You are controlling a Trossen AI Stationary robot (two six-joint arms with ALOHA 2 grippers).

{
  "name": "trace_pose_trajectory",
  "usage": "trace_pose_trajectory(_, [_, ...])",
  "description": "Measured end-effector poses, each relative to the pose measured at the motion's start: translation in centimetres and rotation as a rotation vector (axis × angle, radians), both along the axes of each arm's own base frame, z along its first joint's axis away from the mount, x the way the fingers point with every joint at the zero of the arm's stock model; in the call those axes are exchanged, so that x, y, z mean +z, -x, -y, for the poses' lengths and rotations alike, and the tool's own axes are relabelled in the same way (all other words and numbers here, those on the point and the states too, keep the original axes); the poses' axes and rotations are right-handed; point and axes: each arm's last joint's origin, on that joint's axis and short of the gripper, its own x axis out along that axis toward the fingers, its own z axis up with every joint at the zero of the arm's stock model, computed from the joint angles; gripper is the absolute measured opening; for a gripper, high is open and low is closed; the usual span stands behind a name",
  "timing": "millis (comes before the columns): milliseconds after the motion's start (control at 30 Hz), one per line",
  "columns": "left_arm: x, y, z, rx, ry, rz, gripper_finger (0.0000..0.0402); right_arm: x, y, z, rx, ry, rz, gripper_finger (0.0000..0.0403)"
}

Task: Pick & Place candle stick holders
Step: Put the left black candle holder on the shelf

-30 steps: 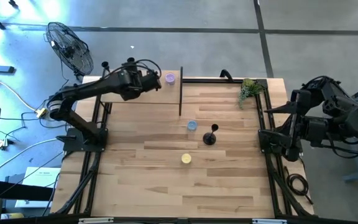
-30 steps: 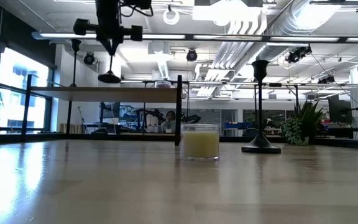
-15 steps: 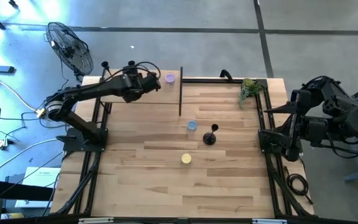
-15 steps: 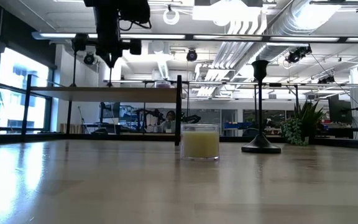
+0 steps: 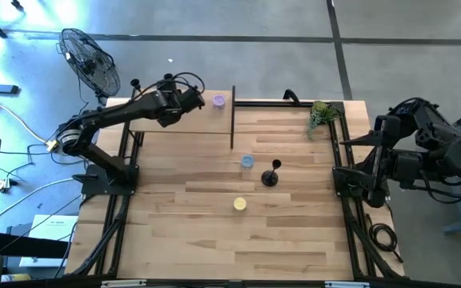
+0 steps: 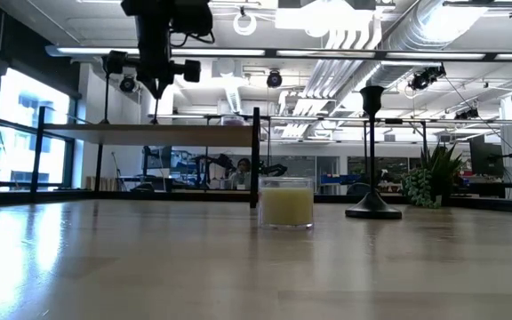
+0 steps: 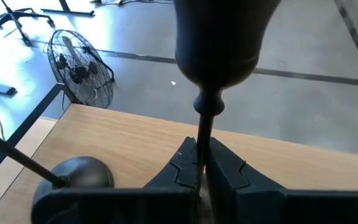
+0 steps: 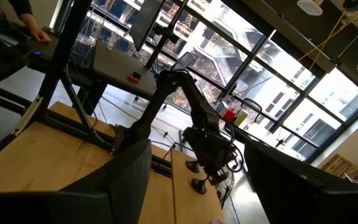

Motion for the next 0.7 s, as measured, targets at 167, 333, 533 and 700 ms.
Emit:
trace_pose_trajectory(167, [0.01,0.06,-0.08,0.005,-0.003,-0.002,0.0004,0.0,0.0,0.0,0.0,0.0,0.0,0.0252])
trace_pose_trajectory(333, [0.01,0.05,-0.08,-0.009,0.002,-0.026,0.0004,0.0,0.0,0.0,-0.001,0.0,0.0,0.0252])
trace_pose_trajectory(533, [-0.01,0.03,-0.06,-0.02,0.012,-0.032,0.0004,0.0,0.0,0.0,-0.001,0.0,0.0,0.0252])
trace_pose_trajectory(700, [-0.04,0.02,-0.03,-0.035,0.025,-0.044,0.0027,0.0,0.0,0.0,-0.001,0.0,0.0,0.0252])
